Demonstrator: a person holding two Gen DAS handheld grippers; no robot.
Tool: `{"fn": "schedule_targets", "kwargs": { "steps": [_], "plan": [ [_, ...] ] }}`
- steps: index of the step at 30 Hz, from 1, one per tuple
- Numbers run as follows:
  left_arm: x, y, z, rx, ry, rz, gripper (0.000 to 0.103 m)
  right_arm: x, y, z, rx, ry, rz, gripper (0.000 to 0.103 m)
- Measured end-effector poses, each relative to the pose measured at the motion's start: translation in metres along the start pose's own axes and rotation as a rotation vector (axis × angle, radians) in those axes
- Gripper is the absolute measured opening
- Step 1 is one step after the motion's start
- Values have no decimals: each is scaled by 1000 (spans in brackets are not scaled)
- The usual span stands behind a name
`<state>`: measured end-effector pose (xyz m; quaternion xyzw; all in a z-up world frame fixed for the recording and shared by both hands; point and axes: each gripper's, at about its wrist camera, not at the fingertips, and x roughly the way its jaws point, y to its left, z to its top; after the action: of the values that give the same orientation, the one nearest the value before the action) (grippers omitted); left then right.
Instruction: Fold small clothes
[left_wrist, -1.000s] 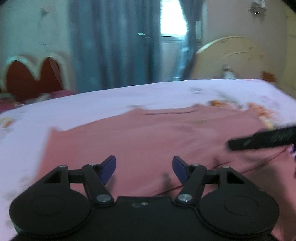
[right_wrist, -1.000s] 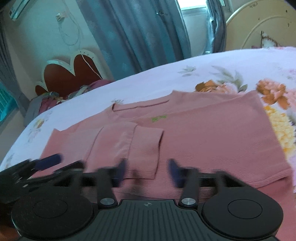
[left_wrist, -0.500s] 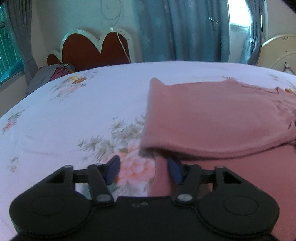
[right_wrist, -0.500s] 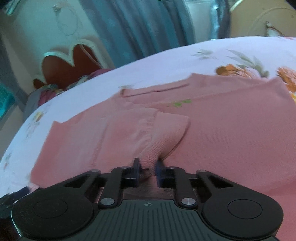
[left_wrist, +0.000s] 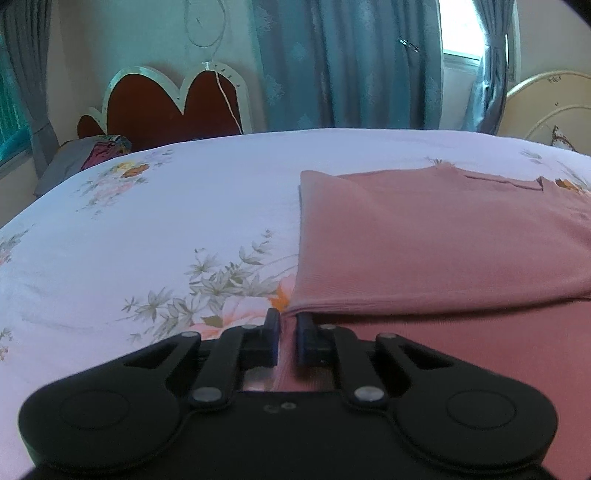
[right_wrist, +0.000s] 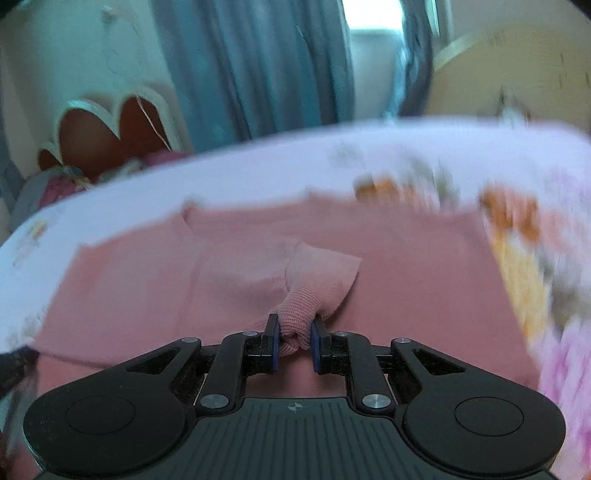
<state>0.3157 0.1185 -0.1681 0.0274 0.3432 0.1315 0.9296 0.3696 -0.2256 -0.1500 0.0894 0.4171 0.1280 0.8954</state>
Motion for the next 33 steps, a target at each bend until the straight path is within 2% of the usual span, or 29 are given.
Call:
{"fn": "schedule_targets", "kwargs": {
  "steps": [2, 4, 5, 6, 9, 11, 15, 21, 22, 23, 27, 29, 31, 33],
  "plan": [
    [-4, 3, 2, 10, 12, -22, 10, -1, -2, -6, -4, 7, 5, 16],
    [-11, 9, 4, 2, 21, -50, 18, -10, -5, -6, 3, -16, 9, 28],
    [-17, 13, 5, -6, 20, -58, 20, -17, -7, -5, 4, -42, -5, 39],
    [-23, 17, 6, -15, 14, -58, 24, -21, -8, -4, 3, -61, -10, 41],
    [-33, 25, 14, -52, -5, -67, 25, -26, -14, 7, 17, -91, -10, 41],
    [-31, 24, 23, -68, -9, -81, 25, -17, -18, 16, 25, -79, -17, 41],
    [-11, 12, 44, -90, -6, -116, 25, 8, -28, 28, 107, -59, -14, 41],
    [28, -15, 67, -60, 13, -144, 25, 36, -23, 35, 110, -18, -24, 40],
    [33, -18, 69, -61, 20, -145, 25, 37, -20, 34, 97, -20, -21, 36],
    [40, -20, 71, -59, 29, -148, 25, 36, -18, 34, 84, -16, -5, 15],
    [60, -23, 73, -51, 54, -135, 25, 25, -16, 31, 41, -64, -22, 9],
    [66, -21, 70, -47, 65, -124, 26, 17, -17, 30, 0, -122, -89, 8],
    [70, -20, 66, -40, 66, -125, 27, 25, -22, 26, -23, -107, -187, 7],
    [68, -21, 64, -23, 54, -122, 27, 35, -29, 21, -2, -67, -187, 3]
  ]
}}
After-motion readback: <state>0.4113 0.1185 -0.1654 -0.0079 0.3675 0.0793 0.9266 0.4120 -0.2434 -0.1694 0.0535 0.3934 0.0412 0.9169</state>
